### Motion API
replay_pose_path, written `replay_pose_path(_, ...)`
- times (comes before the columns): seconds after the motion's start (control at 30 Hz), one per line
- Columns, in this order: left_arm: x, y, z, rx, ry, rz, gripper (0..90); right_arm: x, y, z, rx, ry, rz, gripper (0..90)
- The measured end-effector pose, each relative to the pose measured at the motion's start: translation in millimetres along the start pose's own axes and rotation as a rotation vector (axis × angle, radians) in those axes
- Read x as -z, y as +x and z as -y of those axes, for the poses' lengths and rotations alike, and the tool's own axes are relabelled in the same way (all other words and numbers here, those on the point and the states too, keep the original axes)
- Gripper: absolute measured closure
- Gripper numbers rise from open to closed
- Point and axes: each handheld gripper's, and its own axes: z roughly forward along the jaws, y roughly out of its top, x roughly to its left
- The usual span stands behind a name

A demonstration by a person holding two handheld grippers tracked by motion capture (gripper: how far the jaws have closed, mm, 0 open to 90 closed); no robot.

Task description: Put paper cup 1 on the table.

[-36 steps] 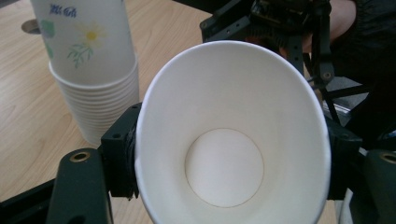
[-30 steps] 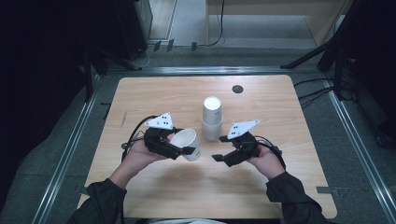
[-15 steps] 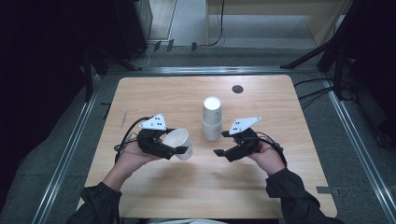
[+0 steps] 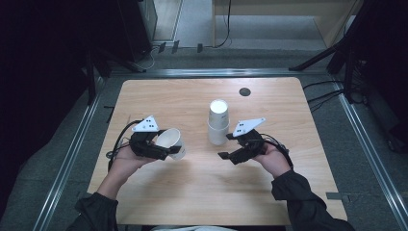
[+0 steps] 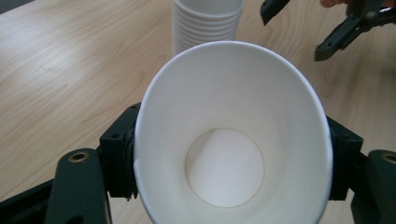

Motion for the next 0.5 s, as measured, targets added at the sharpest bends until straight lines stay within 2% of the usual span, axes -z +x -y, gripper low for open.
replay_pose_path(0.23, 1.2, 13.7, 8.2, 0.014, 0.034, -0.051, 26.1, -2.4, -0.4, 0.4, 0.004, 0.016, 0.001, 23.6)
replay_pose_path(0.33, 1.5, 19.5, 11.0, 0.03, 0.042, -0.056, 25.7, -2.7, 0.2, 0.6, 0.006, 0.019, -0.001, 23.6)
replay_pose_path(0.5, 3.3, 26.7, 14.7, 0.031, 0.066, -0.094, 25.7, -4.5, 0.7, 1.1, 0.01, 0.029, -0.002, 23.6)
